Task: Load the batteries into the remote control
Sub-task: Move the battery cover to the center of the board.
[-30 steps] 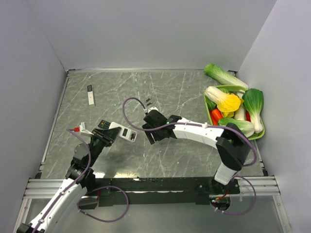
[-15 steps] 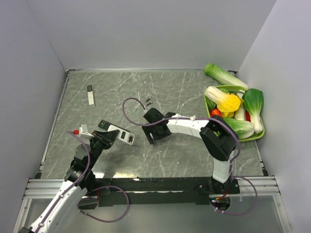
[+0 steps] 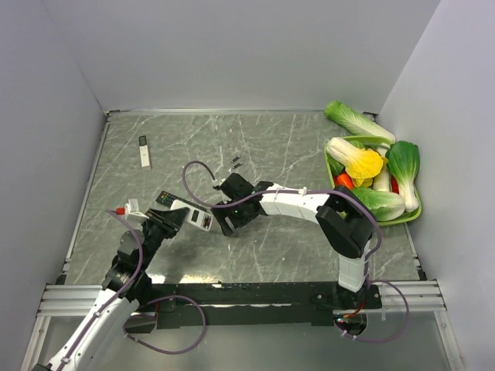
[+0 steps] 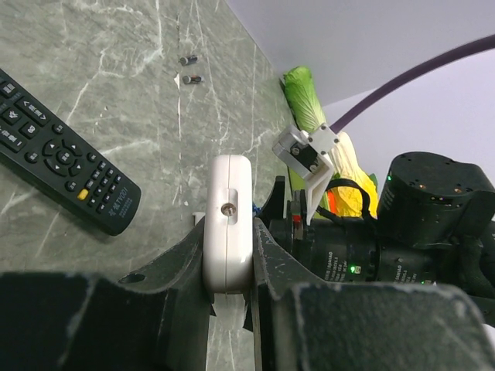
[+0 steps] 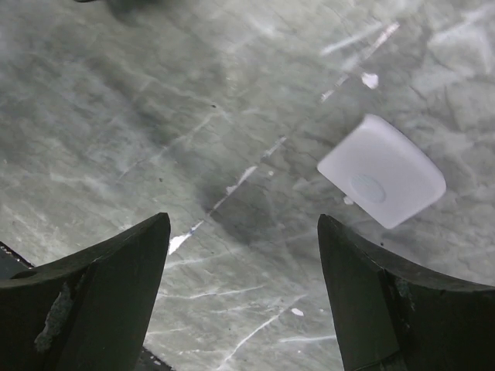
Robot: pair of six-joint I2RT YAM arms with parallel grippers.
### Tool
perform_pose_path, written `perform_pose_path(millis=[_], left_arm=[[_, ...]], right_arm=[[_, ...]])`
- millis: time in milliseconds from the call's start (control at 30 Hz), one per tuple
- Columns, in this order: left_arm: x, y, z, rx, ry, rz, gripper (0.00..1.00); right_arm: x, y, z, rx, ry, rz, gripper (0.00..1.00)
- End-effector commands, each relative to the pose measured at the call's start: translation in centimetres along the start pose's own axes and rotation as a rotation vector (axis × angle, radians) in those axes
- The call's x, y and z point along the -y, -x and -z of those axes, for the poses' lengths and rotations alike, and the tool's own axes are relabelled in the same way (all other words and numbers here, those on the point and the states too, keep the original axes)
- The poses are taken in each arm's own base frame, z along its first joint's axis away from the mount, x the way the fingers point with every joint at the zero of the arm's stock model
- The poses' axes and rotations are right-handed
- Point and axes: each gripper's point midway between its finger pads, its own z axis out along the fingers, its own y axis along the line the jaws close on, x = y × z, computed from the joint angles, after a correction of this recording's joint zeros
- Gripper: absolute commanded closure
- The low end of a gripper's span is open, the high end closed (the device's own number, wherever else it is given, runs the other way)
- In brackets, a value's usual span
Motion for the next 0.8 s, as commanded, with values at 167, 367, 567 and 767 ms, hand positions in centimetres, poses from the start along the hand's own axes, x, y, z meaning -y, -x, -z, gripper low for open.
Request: perform_pose_path(millis=[167,367,567,767], left_arm=[[2.2,1.9,0.6,0.064,-0.052,-0.016,0.99],[2.4,2.0,0.7,0.064,-0.052,-0.025,0.99],[2.5,2.0,0.8,0.064,-0.055,-0.028,0.99],[2.5,2.0,0.7,0.061,-0.061,-0.025,0.99]], right_arm=[[2.0,4.9,3.0,0.159,-0.091,0.154,0.18],[4.4,6.9,1.9,0.154,-0.111,0.213,0.23],[4.6,6.4,0.4,0.109,-0.068,0.231,0.22],[4.1,4.7,-0.7,0.077,0.000,0.241,0.20]])
